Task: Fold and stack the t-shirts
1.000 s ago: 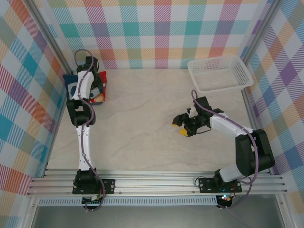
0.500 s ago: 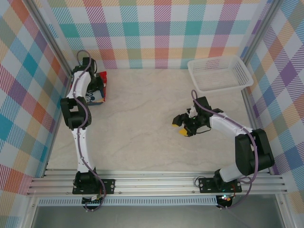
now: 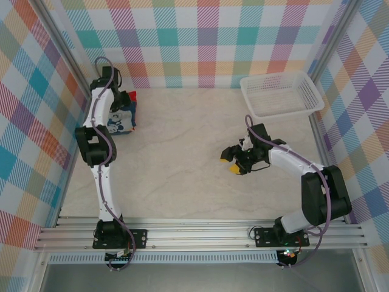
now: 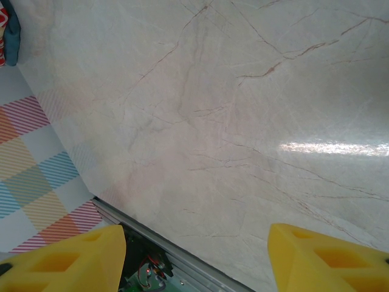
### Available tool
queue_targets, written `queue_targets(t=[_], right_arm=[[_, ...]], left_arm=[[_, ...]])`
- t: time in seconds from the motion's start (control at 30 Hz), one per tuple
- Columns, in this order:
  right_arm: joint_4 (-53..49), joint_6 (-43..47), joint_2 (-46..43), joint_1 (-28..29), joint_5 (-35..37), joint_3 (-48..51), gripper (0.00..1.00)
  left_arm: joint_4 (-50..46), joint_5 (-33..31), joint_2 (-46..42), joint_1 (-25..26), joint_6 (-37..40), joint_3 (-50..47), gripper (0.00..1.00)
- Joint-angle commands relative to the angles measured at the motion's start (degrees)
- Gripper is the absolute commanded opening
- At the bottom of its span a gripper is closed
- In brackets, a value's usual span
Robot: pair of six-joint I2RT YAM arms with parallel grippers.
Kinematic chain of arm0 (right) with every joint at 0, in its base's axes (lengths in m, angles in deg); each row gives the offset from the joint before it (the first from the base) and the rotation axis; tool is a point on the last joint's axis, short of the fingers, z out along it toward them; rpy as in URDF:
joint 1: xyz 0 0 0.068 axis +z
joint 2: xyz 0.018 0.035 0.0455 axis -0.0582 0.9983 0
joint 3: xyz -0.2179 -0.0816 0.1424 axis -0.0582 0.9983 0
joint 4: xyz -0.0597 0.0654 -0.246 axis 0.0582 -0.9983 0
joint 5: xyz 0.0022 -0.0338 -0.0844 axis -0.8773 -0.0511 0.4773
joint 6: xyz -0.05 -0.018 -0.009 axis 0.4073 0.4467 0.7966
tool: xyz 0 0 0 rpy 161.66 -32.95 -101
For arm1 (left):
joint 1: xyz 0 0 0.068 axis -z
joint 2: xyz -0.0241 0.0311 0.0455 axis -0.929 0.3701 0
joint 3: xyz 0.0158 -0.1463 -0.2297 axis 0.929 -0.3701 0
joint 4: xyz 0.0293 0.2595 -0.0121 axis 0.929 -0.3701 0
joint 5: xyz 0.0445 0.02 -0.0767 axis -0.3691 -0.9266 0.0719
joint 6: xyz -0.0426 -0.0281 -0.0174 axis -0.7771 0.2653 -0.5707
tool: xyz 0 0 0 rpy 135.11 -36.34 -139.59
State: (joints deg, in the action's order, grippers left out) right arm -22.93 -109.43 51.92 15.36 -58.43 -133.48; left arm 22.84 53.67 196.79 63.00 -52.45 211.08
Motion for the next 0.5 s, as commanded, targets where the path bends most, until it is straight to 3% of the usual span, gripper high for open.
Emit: queue_targets(t=[0.0, 0.07, 0.17, 0.23, 0.3, 0.37, 0.47], right_arm=[[-0.5, 0.6, -1.7, -0.3, 0.0, 0.4, 0.63], [-0.5, 0.7, -1.5, -0.4, -0.1, 0.3, 0.63], [0.0, 0.7, -1.0, -0.4, -0.2, 0.1, 0.63], [0.1, 0.6, -0.8, -0.4, -0.2, 0.1, 0.63], [0.3, 0.5, -0.7, -0.4, -0.2, 0.0, 0.63], [0.6, 0.3, -0.7, -0.3, -0.3, 0.1, 0.63], [0.2, 0.6, -0.9, -0.4, -0.4, 0.1, 0.63]], left_arm=[[-1.7, -5.5, -5.8, 0.5, -5.3, 0.2, 0.54], [-2.2, -8.2, -8.9, 0.1, -10.2, -2.5, 0.59], [-6.5, -7.1, -11.7, -1.0, -18.9, -5.6, 0.52], [-11.2, -9.8, -13.3, -0.9, -24.4, -7.5, 0.49], [-9.1, -11.8, -17.5, -1.3, -28.9, -15.1, 0.49], [-2.0, -9.4, -20.6, -3.2, -32.0, -22.9, 0.52], [-4.2, -4.1, -16.1, -8.0, -37.3, -20.8, 0.54]])
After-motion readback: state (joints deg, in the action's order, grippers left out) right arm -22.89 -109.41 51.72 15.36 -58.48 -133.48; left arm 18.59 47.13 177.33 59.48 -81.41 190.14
